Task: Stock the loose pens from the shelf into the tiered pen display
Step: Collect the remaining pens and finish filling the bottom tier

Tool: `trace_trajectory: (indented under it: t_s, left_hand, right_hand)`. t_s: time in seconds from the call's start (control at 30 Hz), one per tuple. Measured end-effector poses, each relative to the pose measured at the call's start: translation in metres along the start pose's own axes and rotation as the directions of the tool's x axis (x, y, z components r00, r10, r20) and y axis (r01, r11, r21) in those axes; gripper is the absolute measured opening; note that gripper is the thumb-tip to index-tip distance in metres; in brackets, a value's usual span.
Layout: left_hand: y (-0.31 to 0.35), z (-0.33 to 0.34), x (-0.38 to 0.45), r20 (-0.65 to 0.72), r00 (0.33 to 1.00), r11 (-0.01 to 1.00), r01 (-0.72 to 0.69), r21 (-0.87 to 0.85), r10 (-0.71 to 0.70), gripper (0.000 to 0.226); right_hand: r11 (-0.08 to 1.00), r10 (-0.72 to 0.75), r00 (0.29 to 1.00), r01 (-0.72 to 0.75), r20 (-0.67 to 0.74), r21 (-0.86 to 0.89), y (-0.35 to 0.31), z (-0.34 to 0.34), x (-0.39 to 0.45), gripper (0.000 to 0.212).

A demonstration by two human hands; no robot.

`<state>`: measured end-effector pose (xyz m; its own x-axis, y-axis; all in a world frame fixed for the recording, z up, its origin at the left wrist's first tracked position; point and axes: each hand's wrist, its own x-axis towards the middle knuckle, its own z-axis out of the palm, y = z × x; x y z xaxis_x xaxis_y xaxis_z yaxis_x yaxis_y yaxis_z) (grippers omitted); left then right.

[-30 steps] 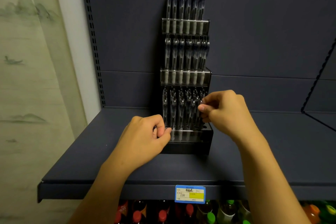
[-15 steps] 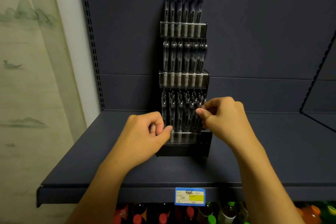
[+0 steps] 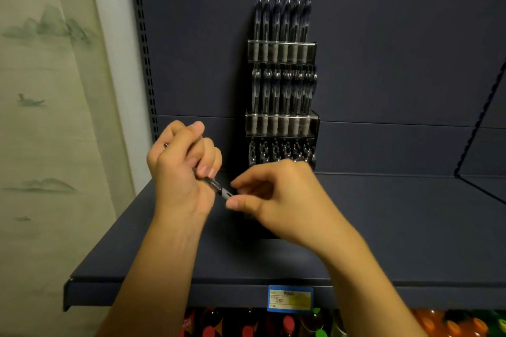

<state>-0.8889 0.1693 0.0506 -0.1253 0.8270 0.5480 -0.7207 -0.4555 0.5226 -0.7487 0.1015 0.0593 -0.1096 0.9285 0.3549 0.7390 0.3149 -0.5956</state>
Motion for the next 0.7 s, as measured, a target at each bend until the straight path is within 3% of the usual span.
trace_trajectory:
  t_s: [0.23,0.4,0.53,0.63,0.7]
  left_hand:
    - [0.002,-0.002,0.001,-0.04,0.998,0.999,0.04,0.0,-0.04,0.046]
    - [0.0,0.001,-0.001,-0.004,1.0,0.997,0.01,0.074,-0.01,0.047]
    - [-0.013,0.012,-0.013,0.044,0.998,0.99,0.045,0.131,-0.051,0.048]
    - [-0.011,0.012,-0.008,0.02,0.999,0.987,0.022,0.162,-0.025,0.049]
    - [-0.008,0.002,0.001,-0.038,0.997,0.966,-0.058,0.253,0.07,0.047]
  right_hand:
    - [0.998,0.063,0.996,-0.062,0.058,-0.023,0.01,0.012,-0.001,0.007]
    - [0.997,0.077,0.991,-0.079,0.107,0.021,0.012,0.008,-0.006,0.013]
    - [0.986,0.034,0.999,-0.038,0.029,0.16,0.009,0.014,-0.007,0.017]
    - [0.994,0.071,0.992,-0.079,0.106,0.071,0.018,0.009,-0.01,0.009]
    - [0.996,0.083,0.98,-0.087,0.181,0.015,0.025,0.002,-0.015,0.008]
